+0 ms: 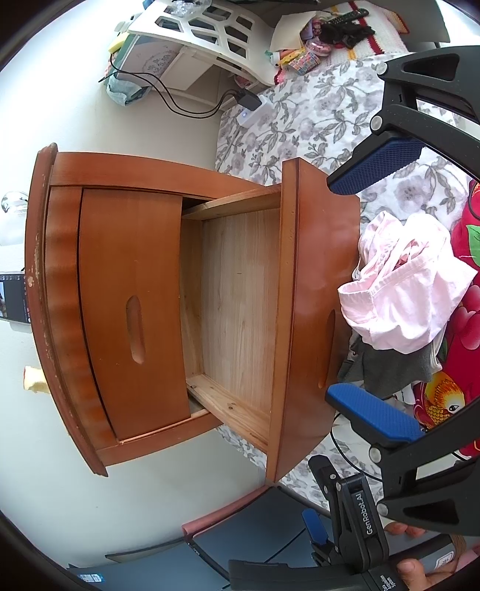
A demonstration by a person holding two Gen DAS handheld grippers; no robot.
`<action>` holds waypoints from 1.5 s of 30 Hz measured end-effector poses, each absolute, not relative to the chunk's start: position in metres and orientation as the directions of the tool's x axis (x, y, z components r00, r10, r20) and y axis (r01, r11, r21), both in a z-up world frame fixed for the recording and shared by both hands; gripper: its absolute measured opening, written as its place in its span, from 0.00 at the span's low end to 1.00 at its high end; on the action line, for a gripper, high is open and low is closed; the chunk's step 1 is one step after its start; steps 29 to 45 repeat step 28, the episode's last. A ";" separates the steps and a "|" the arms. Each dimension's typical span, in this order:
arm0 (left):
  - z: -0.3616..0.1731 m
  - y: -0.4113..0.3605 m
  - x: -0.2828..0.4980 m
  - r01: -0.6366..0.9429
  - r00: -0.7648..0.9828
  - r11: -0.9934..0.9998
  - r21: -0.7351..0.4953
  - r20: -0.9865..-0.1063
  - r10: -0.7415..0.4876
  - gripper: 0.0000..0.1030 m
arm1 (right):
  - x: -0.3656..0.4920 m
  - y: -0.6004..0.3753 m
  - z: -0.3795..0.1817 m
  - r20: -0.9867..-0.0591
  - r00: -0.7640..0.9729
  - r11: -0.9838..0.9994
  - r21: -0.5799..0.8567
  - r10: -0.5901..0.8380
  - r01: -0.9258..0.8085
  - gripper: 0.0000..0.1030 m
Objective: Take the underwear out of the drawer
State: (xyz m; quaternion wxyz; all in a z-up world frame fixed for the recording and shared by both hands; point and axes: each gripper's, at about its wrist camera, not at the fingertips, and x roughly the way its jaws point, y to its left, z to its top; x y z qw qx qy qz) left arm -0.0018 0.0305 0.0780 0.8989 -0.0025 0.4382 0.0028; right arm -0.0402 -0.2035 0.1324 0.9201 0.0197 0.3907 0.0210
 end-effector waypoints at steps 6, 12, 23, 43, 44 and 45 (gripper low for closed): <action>0.077 0.031 -0.003 -0.009 0.614 1.000 -0.008 -0.789 0.000 1.00 | -0.040 -0.204 0.132 -0.719 0.693 0.998 0.053 0.056 -0.025 1.00; 0.077 0.032 -0.003 -0.018 0.615 1.000 -0.005 -0.789 0.007 1.00 | -0.041 -0.204 0.132 -0.720 0.692 0.998 0.053 0.055 -0.024 1.00; 0.078 0.032 -0.004 -0.040 0.624 0.999 0.010 -0.780 0.033 1.00 | -0.040 -0.204 0.130 -0.723 0.689 0.998 0.055 0.059 -0.027 1.00; 0.077 0.033 -0.002 -0.029 0.618 0.999 -0.016 -0.786 0.006 1.00 | -0.039 -0.204 0.129 -0.727 0.684 0.998 0.058 0.060 -0.026 1.00; 0.077 0.033 -0.002 -0.029 0.618 0.999 -0.016 -0.786 0.006 1.00 | -0.039 -0.204 0.129 -0.727 0.684 0.998 0.058 0.060 -0.026 1.00; 0.077 0.033 -0.002 -0.029 0.618 0.999 -0.016 -0.786 0.006 1.00 | -0.039 -0.204 0.129 -0.727 0.684 0.998 0.058 0.060 -0.026 1.00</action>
